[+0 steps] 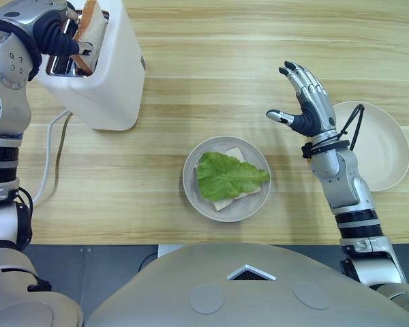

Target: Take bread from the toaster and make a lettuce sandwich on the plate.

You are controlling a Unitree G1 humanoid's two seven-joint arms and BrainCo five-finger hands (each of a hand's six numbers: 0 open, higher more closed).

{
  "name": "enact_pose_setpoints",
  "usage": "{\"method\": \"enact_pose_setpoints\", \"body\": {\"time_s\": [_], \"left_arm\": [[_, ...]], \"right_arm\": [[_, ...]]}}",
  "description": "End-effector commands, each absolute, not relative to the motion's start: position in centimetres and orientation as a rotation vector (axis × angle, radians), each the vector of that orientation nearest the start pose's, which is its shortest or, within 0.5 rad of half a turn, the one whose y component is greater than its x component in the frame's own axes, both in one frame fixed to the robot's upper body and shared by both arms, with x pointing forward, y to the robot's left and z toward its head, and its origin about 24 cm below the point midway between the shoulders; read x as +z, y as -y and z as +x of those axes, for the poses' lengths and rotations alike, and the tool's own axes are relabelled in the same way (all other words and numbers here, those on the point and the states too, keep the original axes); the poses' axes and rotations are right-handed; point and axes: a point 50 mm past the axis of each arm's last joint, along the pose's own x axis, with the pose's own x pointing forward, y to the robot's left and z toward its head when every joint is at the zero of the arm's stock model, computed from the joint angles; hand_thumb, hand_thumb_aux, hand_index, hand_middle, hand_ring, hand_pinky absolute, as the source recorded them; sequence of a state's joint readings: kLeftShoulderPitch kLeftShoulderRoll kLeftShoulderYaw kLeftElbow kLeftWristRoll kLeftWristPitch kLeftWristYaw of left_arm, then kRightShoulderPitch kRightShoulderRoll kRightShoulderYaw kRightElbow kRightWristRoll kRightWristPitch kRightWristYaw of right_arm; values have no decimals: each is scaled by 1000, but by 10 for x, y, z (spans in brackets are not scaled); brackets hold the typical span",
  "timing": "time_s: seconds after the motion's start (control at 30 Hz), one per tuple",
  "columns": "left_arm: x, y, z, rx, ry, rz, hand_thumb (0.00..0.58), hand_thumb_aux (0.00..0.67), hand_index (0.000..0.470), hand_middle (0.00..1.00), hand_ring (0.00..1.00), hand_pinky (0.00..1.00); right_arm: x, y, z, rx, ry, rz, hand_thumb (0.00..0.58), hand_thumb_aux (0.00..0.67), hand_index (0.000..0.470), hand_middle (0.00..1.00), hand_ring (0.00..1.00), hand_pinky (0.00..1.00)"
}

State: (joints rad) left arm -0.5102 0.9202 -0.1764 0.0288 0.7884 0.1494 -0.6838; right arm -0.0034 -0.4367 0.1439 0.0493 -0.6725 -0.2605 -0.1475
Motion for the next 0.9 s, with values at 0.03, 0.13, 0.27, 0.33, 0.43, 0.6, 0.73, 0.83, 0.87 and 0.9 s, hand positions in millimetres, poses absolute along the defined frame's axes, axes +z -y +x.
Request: {"method": "enact_pose_setpoints", "body": {"time_s": [0.03, 0.13, 0.27, 0.33, 0.43, 0.6, 0.73, 0.83, 0.87, 0.9], "left_arm": [[175, -248, 323, -328, -282, 1702, 524, 462, 324, 0, 0, 0], [172, -245, 326, -337, -276, 1715, 580, 670, 470, 0, 0, 0], [175, -245, 328, -336, -267, 1726, 580, 670, 470, 0, 0, 0], [180, -244, 330, -330, -254, 1729, 580, 670, 470, 0, 0, 0], [188, -247, 332, -305, -236, 1735, 580, 670, 470, 4, 4, 4], [199, -250, 333, -277, -206, 1740, 580, 670, 470, 1000, 1000, 1000], [210, -249, 333, -253, -169, 1742, 580, 670, 470, 1000, 1000, 1000], [221, -247, 333, -228, -117, 1742, 580, 670, 470, 1000, 1000, 1000], [224, -246, 334, -220, -101, 1742, 580, 670, 470, 1000, 1000, 1000], [227, -246, 334, -213, -91, 1739, 580, 670, 470, 1000, 1000, 1000]], "right_arm": [[53, 184, 246, 173, 268, -1082, 0, 0, 0, 0, 0, 0], [52, 183, 246, 175, 268, -1084, 0, 0, 0, 0, 0, 0], [52, 183, 247, 174, 267, -1084, 0, 0, 0, 0, 0, 0], [51, 184, 248, 173, 263, -1085, 0, 0, 0, 0, 0, 0], [50, 185, 249, 170, 257, -1084, 0, 0, 0, 0, 0, 0], [47, 188, 249, 165, 243, -1083, 0, 0, 0, 0, 0, 0], [44, 189, 249, 168, 232, -1085, 0, 0, 0, 0, 0, 0], [42, 190, 250, 172, 225, -1086, 0, 0, 0, 0, 0, 0], [41, 190, 251, 172, 223, -1087, 0, 0, 0, 0, 0, 0], [40, 190, 251, 172, 220, -1087, 0, 0, 0, 0, 0, 0]]}}
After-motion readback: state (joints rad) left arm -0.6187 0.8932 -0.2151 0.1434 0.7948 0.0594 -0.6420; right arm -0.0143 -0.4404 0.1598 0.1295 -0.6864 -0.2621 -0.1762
